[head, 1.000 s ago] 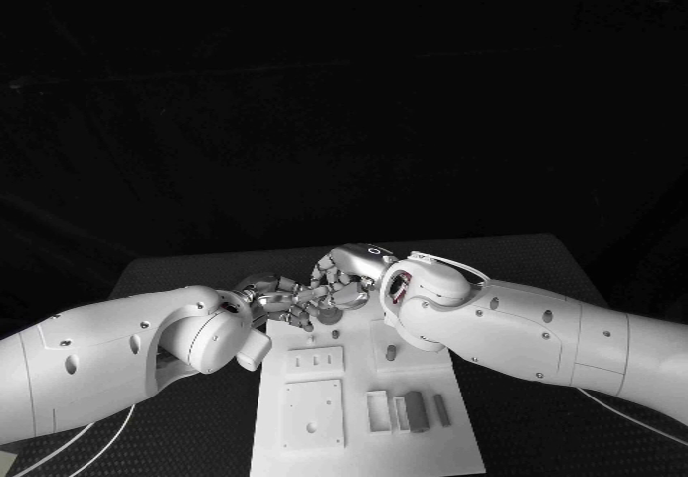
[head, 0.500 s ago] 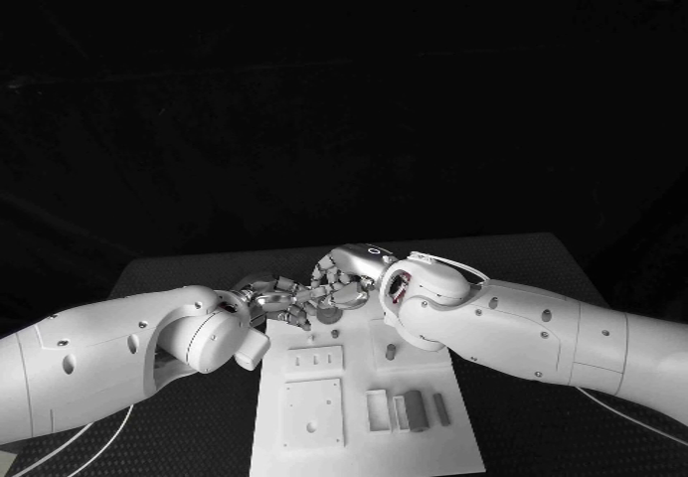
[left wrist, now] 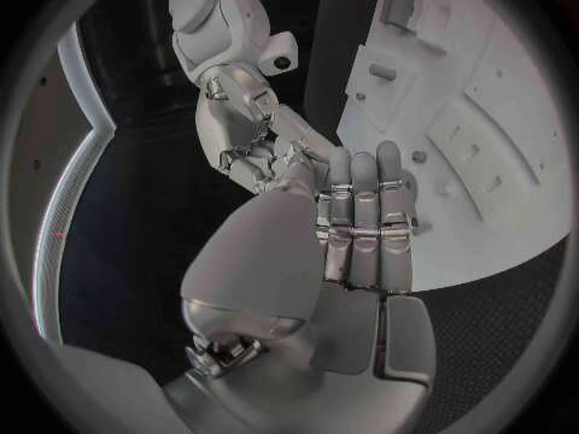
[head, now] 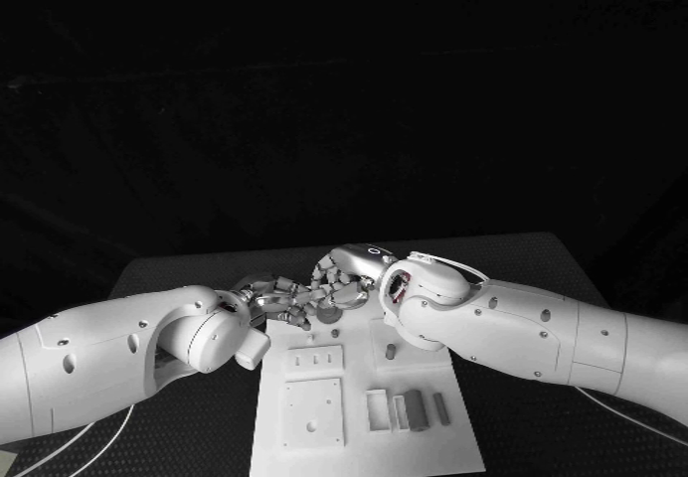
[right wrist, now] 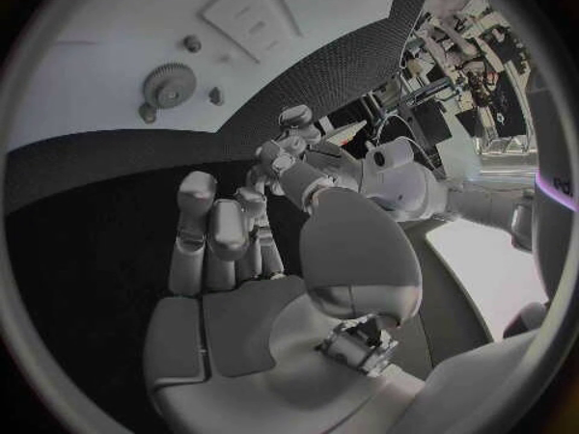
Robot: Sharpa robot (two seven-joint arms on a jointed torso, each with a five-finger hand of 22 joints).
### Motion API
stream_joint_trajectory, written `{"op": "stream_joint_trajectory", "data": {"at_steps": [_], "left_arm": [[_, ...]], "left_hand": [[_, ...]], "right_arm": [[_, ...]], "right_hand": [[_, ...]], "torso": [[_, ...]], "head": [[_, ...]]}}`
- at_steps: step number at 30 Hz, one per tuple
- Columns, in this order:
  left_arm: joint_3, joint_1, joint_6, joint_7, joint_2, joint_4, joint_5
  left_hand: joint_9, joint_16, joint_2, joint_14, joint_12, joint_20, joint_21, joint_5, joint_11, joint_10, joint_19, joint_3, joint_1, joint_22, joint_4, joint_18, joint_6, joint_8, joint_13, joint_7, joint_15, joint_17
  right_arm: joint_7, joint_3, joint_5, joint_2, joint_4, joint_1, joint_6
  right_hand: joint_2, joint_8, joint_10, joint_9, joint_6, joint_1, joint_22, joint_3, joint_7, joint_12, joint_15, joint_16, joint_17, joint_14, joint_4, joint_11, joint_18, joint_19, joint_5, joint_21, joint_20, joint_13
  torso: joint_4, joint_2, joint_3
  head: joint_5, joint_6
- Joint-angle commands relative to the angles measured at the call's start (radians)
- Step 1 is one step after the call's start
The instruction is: Assemble the parts on the task board
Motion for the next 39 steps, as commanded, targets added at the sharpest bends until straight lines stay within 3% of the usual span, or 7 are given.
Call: {"op": "stream_joint_trajectory", "data": {"at_steps": [1,5,11,23,28,31,39], "left_arm": [[0.004,0.004,-0.009,0.042,0.005,-0.001,0.026],[0.004,0.004,-0.014,0.051,0.004,-0.001,0.027],[0.004,0.004,-0.018,0.057,0.004,-0.001,0.039],[0.004,0.004,-0.002,0.06,0.002,-0.003,0.045],[0.004,0.004,0.014,0.059,0.001,-0.004,0.045],[0.004,0.004,0.015,0.058,0.001,-0.009,0.045],[0.004,0.004,0.03,0.046,-0.001,-0.021,0.027]], "left_hand": [[0.033,0.014,-0.014,0.008,0.009,-0.008,0.005,0.055,-0.016,0.022,0.008,0.022,0.003,0.005,0.0,0.003,0.035,0.021,0.01,-0.023,-0.003,0.006],[0.051,0.039,-0.033,0.008,0.02,-0.017,0.011,0.128,-0.022,0.03,0.012,0.048,-0.014,0.021,-0.003,-0.001,0.048,0.022,0.033,-0.03,-0.01,0.017],[0.064,0.057,-0.03,0.008,0.031,-0.02,0.016,0.134,-0.026,0.035,0.011,0.058,-0.022,0.033,-0.003,-0.003,0.055,0.025,0.049,-0.033,-0.013,0.022],[0.084,0.079,-0.016,0.003,0.043,-0.026,0.021,0.092,-0.03,0.031,0.009,0.066,-0.041,0.054,-0.006,-0.005,0.058,0.023,0.073,-0.036,-0.017,0.023],[0.097,0.089,0.008,-0.005,0.044,-0.027,0.021,0.011,-0.029,0.022,0.003,0.067,-0.048,0.066,-0.005,-0.006,0.054,0.016,0.086,-0.034,-0.018,0.02],[0.102,0.092,0.019,-0.007,0.045,-0.027,0.022,0.001,-0.028,0.02,0.002,0.064,-0.052,0.07,-0.005,-0.007,0.053,0.015,0.09,-0.033,-0.018,0.019],[0.115,0.104,0.045,-0.008,0.051,-0.029,0.025,-0.001,-0.03,0.022,0.003,0.046,-0.062,0.081,-0.007,-0.005,0.055,0.018,0.101,-0.035,-0.019,0.02]], "right_arm": [[0.002,-0.003,-0.003,0.003,-0.002,-0.006,0.027],[0.002,-0.003,-0.003,0.002,-0.005,-0.006,0.028],[0.001,-0.003,-0.003,0.005,-0.01,-0.01,0.031],[0.005,-0.003,0.023,0.004,-0.025,-0.011,0.016],[0.013,-0.004,0.034,0.005,-0.039,-0.012,0.006],[0.017,-0.004,0.063,0.001,-0.044,-0.012,-0.001],[0.028,-0.004,0.09,-0.022,-0.053,-0.012,-0.023]], "right_hand": [[0.01,0.005,0.008,0.038,0.081,-0.005,0.013,0.004,0.048,0.007,0.0,0.0,0.0,0.007,-0.001,-0.002,0.02,0.005,0.002,0.004,-0.003,-0.002],[0.01,0.005,0.008,0.038,0.081,-0.005,0.013,0.004,0.048,0.007,0.0,0.0,-0.001,0.007,-0.001,-0.002,0.02,0.005,0.002,0.004,-0.003,-0.002],[0.01,0.004,0.008,0.038,0.081,-0.005,0.013,0.004,0.048,0.007,-0.001,0.0,-0.001,0.007,-0.001,-0.002,0.02,0.005,0.002,0.004,-0.003,-0.002],[0.005,-0.004,0.003,0.036,0.072,-0.011,0.011,0.004,0.05,0.001,0.0,-0.007,-0.017,-0.004,0.0,-0.001,0.02,0.002,0.002,0.0,-0.002,-0.006],[-0.019,-0.019,-0.006,0.032,0.053,-0.026,0.009,-0.003,0.056,-0.01,0.006,-0.013,-0.019,-0.01,0.003,0.005,0.02,-0.002,0.002,-0.007,0.001,-0.015],[-0.034,-0.028,-0.012,0.031,0.042,-0.035,0.007,-0.006,0.06,-0.016,0.008,-0.016,-0.019,-0.014,0.005,0.009,0.02,-0.005,0.002,-0.012,0.003,-0.02],[-0.099,-0.118,-0.055,-0.001,-0.114,-0.09,0.0,-0.041,0.116,-0.04,0.059,-0.03,-0.02,-0.042,0.021,0.062,0.02,-0.026,0.002,-0.037,0.011,-0.034]], "torso": [[-0.0008,0.001,-0.0002],[-0.0007,0.001,-0.0003],[0.0002,0.0,-0.0001],[-0.0009,0.0,0.0005],[-0.0004,0.0,0.0007],[0.0002,0.0,0.0005],[-0.0019,0.0,0.0023]], "head": [[-0.002,0.001],[-0.003,-0.001],[-0.004,-0.002],[-0.004,-0.003],[-0.004,-0.004],[-0.004,-0.005],[-0.002,-0.006]]}}
